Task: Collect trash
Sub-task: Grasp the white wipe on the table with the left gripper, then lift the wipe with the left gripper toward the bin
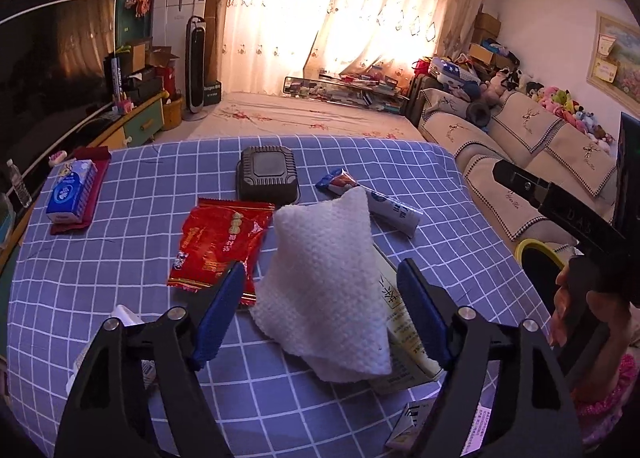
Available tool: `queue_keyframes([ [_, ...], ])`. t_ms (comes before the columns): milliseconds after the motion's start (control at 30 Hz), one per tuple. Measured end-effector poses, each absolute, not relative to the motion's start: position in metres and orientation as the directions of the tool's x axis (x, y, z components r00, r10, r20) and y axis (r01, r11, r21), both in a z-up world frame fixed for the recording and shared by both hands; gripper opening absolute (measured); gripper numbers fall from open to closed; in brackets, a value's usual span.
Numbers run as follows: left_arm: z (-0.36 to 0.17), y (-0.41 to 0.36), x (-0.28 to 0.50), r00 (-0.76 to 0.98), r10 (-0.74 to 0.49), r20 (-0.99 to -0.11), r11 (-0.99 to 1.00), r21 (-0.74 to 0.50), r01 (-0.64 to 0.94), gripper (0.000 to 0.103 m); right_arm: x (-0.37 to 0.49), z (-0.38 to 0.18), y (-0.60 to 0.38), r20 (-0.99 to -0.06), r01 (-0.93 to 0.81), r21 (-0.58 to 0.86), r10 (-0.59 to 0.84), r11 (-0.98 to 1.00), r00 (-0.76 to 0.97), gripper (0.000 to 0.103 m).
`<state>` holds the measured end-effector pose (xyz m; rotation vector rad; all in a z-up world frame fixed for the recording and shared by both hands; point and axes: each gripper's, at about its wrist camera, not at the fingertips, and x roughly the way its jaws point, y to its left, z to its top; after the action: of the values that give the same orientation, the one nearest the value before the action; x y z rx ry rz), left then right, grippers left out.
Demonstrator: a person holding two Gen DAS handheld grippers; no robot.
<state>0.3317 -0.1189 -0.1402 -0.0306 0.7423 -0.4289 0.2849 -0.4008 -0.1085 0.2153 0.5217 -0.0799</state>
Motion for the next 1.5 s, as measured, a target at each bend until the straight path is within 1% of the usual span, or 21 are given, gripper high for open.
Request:
queue_keyframes([
  [100,-0.143,-0.121,0.335,0.647,-0.397,-0.651,0.908,-0.172,0.383,0.067,0.286,-0.110,-0.400,-0.510,0.128,0.181,-0.018,0.975,0.860,0.090],
  [167,-0.142,-0.124,0.334,0.649,-0.398,-0.648,0.904,-0.156,0.398,0.060,0.286,-0.110,-0.400,-0.512,0.127,0.181,-0.017,0.975,0.859,0.090],
  [200,-0.141,-0.126,0.334,0.651,-0.397,-0.647,0.902,-0.146,0.405,0.058,0.286,-0.110,-0.400,-0.512,0.127,0.182,-0.017,0.975,0.859,0.090],
  [267,-0.140,-0.129,0.331,0.650,-0.402,-0.645,0.897,-0.135,0.421,0.051,0.286,-0.110,-0.400,-0.512,0.127,0.181,-0.017,0.975,0.859,0.090],
  [367,-0.138,-0.132,0.326,0.645,-0.416,-0.641,0.887,-0.127,0.445,0.036,0.287,-0.110,-0.400,-0.513,0.126,0.182,-0.015,0.975,0.858,0.090],
  [400,-0.137,-0.133,0.324,0.646,-0.417,-0.639,0.885,-0.122,0.450,0.034,0.287,-0.111,-0.399,-0.514,0.126,0.183,-0.014,0.975,0.858,0.090],
  [467,-0.136,-0.135,0.322,0.650,-0.414,-0.637,0.884,-0.112,0.454,0.025,0.287,-0.111,-0.399,-0.513,0.127,0.182,-0.016,0.975,0.858,0.090],
  [567,-0.134,-0.134,0.318,0.653,-0.411,-0.636,0.886,-0.108,0.452,0.015,0.287,-0.111,-0.399,-0.511,0.127,0.184,-0.015,0.975,0.859,0.090],
  [667,-0.131,-0.133,0.315,0.661,-0.398,-0.636,0.890,-0.093,0.446,0.008,0.287,-0.111,-0.398,-0.509,0.128,0.185,-0.016,0.974,0.861,0.090],
  [833,-0.121,-0.130,0.309,0.695,-0.353,-0.626,0.907,-0.047,0.418,0.007,0.286,-0.109,-0.399,-0.504,0.129,0.184,-0.019,0.975,0.864,0.090],
  [1000,-0.101,-0.125,0.294,0.734,-0.324,-0.597,0.916,-0.003,0.402,0.006,0.285,-0.108,-0.399,-0.501,0.132,0.188,-0.021,0.973,0.865,0.090],
  [1167,-0.073,-0.129,0.274,0.753,-0.336,-0.566,0.909,0.014,0.417,0.006,0.280,-0.100,-0.401,-0.479,0.134,0.199,-0.023,0.971,0.878,0.090],
  [1367,-0.038,-0.150,0.245,0.759,-0.389,-0.522,0.883,0.023,0.469,0.006,0.267,-0.081,-0.408,-0.416,0.161,0.195,-0.067,0.968,0.907,0.090],
  [1500,-0.016,-0.174,0.227,0.748,-0.432,-0.504,0.858,0.025,0.513,0.006,0.245,-0.057,-0.431,-0.340,0.237,0.190,-0.163,0.953,0.926,0.090],
])
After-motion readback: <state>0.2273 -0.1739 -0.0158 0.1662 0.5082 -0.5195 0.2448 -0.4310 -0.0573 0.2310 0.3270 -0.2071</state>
